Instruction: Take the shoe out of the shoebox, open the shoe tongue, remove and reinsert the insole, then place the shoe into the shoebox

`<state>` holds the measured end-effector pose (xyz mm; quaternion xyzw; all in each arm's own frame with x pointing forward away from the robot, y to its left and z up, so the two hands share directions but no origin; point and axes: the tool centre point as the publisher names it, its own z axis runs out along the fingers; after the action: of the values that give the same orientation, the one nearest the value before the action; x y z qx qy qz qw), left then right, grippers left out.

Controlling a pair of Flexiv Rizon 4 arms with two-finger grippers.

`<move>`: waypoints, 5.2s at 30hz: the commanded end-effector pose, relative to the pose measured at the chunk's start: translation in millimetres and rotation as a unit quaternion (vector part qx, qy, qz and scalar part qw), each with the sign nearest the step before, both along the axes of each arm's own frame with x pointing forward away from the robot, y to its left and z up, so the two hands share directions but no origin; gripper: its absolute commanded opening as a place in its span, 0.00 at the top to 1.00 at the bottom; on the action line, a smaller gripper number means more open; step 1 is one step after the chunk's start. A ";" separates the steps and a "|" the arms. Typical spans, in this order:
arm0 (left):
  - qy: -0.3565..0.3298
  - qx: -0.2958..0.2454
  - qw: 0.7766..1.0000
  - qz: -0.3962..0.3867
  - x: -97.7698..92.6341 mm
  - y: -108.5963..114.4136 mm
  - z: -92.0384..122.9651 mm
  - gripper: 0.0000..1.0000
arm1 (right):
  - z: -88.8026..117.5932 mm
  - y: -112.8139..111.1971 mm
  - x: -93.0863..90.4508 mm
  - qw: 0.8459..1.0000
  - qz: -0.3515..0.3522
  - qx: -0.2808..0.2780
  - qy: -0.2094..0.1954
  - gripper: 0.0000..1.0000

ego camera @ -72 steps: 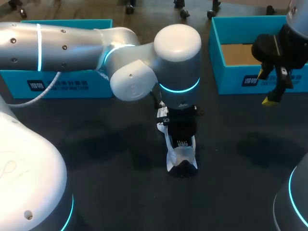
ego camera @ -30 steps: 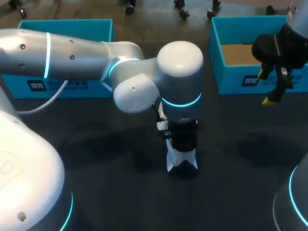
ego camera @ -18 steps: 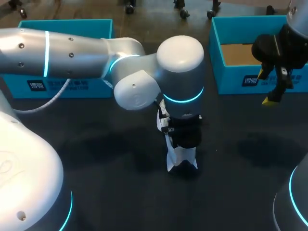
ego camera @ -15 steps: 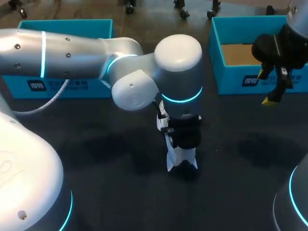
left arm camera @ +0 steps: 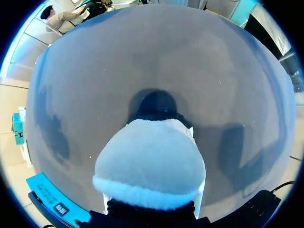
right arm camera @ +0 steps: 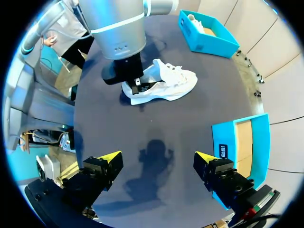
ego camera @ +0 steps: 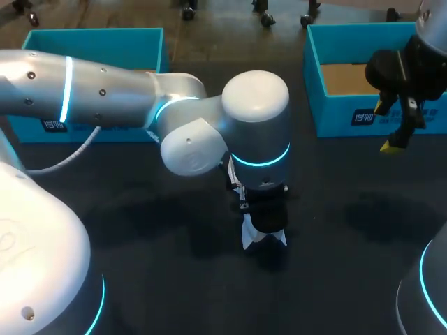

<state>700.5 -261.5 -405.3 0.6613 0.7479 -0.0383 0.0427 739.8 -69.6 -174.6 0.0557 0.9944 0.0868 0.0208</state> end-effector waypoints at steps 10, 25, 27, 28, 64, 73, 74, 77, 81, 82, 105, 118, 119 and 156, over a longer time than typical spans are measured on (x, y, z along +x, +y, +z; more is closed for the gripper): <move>-0.033 -0.014 0.999 0.017 19.7 3.2 23.5 1.00 | -0.8 1.2 1.5 1.000 0.000 -0.002 0.001 0.00; -0.081 0.010 0.997 0.017 29.0 0.3 3.4 1.00 | -0.8 1.2 1.5 1.000 0.000 -0.002 0.001 0.00; -0.099 0.014 0.995 0.013 31.9 2.8 10.9 1.00 | -0.8 1.2 1.5 1.000 0.000 -0.002 0.001 0.00; -0.103 0.013 0.995 0.014 33.1 3.5 14.6 1.00 | -0.8 1.2 1.5 1.000 0.000 -0.002 0.001 0.00; -0.139 0.026 0.987 0.073 55.3 16.8 62.0 0.00 | -0.8 1.2 1.5 1.000 0.000 -0.002 0.001 0.00; -0.134 0.035 0.988 0.068 57.0 22.4 62.9 0.00 | -0.8 1.2 1.5 1.000 0.000 -0.002 0.001 0.00; -0.134 0.034 0.988 0.068 57.5 22.5 63.7 0.00 | -0.8 1.2 1.5 1.000 0.000 -0.002 0.001 0.00; -0.136 0.033 0.988 0.066 58.5 22.1 65.5 0.00 | -0.8 1.2 1.5 1.000 0.000 -0.002 0.001 0.00; -0.141 0.032 0.987 0.064 63.8 21.1 71.4 0.00 | -0.8 1.2 1.5 1.000 0.000 -0.002 0.001 0.00; -0.143 0.029 0.987 0.066 66.0 20.8 73.2 0.00 | -0.8 1.2 1.5 1.000 0.000 -0.002 0.001 0.00; -0.149 0.015 0.986 0.068 109.8 28.6 120.6 0.39 | -0.8 1.2 1.5 1.000 0.000 -0.002 0.001 0.00; -0.140 0.017 0.989 0.048 95.6 25.9 102.4 0.61 | -0.8 1.2 1.5 1.000 0.000 -0.002 0.001 0.00; -0.138 0.017 0.989 0.046 92.6 25.4 99.9 0.61 | -0.8 1.2 1.5 1.000 0.000 -0.002 0.001 0.00; -0.094 0.020 0.991 0.098 48.8 21.7 69.4 0.58 | -0.8 1.2 1.5 1.000 0.000 -0.002 0.001 0.00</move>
<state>749.8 -241.7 -343.0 0.5956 0.7960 0.0361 0.1017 739.9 -69.5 -174.8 0.0557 0.9944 0.0868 0.0208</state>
